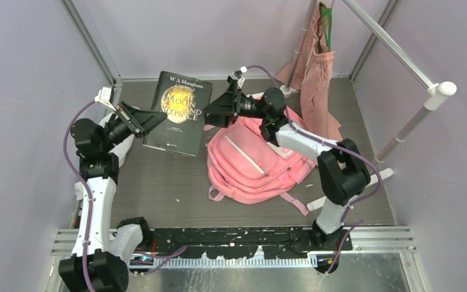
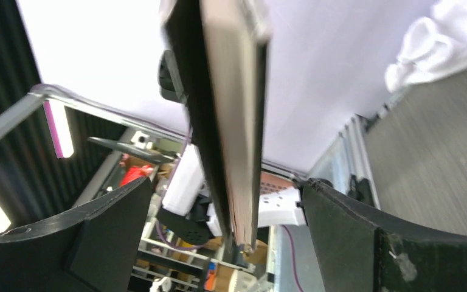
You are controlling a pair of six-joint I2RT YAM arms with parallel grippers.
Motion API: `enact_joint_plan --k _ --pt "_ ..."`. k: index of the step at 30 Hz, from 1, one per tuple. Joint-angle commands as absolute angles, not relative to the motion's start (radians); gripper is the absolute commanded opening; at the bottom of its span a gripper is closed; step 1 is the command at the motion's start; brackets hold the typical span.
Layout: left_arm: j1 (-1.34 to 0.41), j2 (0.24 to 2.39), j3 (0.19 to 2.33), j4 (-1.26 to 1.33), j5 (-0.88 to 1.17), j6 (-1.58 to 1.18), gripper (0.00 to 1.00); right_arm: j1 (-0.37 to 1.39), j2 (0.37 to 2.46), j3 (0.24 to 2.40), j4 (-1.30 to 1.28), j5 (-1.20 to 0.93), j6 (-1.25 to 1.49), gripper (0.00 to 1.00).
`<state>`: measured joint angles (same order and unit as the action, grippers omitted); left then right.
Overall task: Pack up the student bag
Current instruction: Pick up the book from the center of the board.
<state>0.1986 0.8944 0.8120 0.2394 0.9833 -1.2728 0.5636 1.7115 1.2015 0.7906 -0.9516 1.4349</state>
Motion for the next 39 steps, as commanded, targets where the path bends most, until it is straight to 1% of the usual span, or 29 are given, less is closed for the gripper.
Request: enact_joint_plan --k 1,3,5,6,7,8,9,10,11,12,13,14,15,17,18,19,20,22,25,27,29,31,36,39 --pt "0.199 0.862 0.836 0.464 1.042 -1.367 0.00 0.582 1.824 1.258 1.327 -0.945 1.830 1.00" --pt "0.199 0.862 0.830 0.486 1.050 -1.386 0.00 0.601 1.850 1.286 1.353 -0.936 1.854 1.00" --pt "0.200 0.862 0.830 0.482 1.055 -1.388 0.00 0.619 1.850 1.298 1.319 -0.925 1.818 1.00" --pt "0.199 0.864 0.830 0.476 1.057 -1.386 0.00 0.627 1.842 1.300 1.290 -0.921 1.789 0.97" --pt "0.200 0.867 0.829 0.473 1.060 -1.386 0.00 0.636 1.832 1.301 1.243 -0.919 1.755 0.84" --pt "0.200 0.869 0.828 0.472 1.063 -1.386 0.00 0.639 1.823 1.305 1.190 -0.921 1.714 0.68" --pt "0.199 0.870 0.826 0.470 1.063 -1.382 0.00 0.642 1.813 1.307 1.131 -0.923 1.674 0.43" --pt "0.200 0.870 0.825 0.467 1.063 -1.368 0.00 0.641 1.803 1.306 1.073 -0.923 1.621 0.26" --pt "0.201 0.867 0.827 0.435 1.057 -1.344 0.00 0.641 1.792 1.302 1.024 -0.923 1.585 0.13" --pt "0.201 0.862 0.831 0.388 1.046 -1.314 0.00 0.641 1.779 1.298 0.986 -0.918 1.556 0.04" --pt "0.202 0.857 0.839 0.332 1.031 -1.276 0.09 0.641 1.769 1.291 0.949 -0.909 1.529 0.01" --pt "0.201 0.853 0.857 0.264 1.017 -1.239 0.26 0.639 1.755 1.284 0.908 -0.894 1.503 0.01" --pt "0.201 0.847 0.870 0.205 1.002 -1.199 0.46 0.635 1.736 1.272 0.862 -0.861 1.479 0.01" --pt "0.201 0.829 0.891 0.121 0.976 -1.143 0.76 0.619 1.685 1.230 0.795 -0.781 1.427 0.01" --pt "0.201 0.816 0.899 0.080 0.964 -1.115 0.87 0.613 1.657 1.214 0.732 -0.741 1.384 0.01" --pt "0.202 0.802 0.909 0.030 0.953 -1.088 0.95 0.608 1.631 1.212 0.658 -0.703 1.334 0.01" --pt "0.201 0.787 0.912 -0.010 0.940 -1.063 0.99 0.607 1.607 1.212 0.592 -0.660 1.288 0.01" --pt "0.201 0.746 0.893 -0.068 0.906 -1.050 1.00 0.607 1.559 1.204 0.496 -0.570 1.223 0.01" --pt "0.200 0.670 0.799 -0.015 0.843 -1.166 1.00 0.607 1.508 1.171 0.424 -0.436 1.186 0.01" --pt "0.193 0.637 0.671 0.169 0.803 -1.294 1.00 0.607 1.495 1.147 0.434 -0.371 1.198 0.01" --pt "0.175 0.613 0.562 0.368 0.736 -1.448 1.00 0.607 1.495 1.110 0.512 -0.343 1.243 0.01" --pt "0.159 0.585 0.449 0.492 0.672 -1.538 1.00 0.612 1.504 1.108 0.534 -0.336 1.259 0.01" --pt "0.140 0.556 0.428 0.492 0.648 -1.527 1.00 0.656 1.531 1.161 0.491 -0.314 1.231 0.01" --pt "0.130 0.571 0.451 0.438 0.671 -1.483 0.99 0.685 1.574 1.194 0.532 -0.296 1.249 0.01"
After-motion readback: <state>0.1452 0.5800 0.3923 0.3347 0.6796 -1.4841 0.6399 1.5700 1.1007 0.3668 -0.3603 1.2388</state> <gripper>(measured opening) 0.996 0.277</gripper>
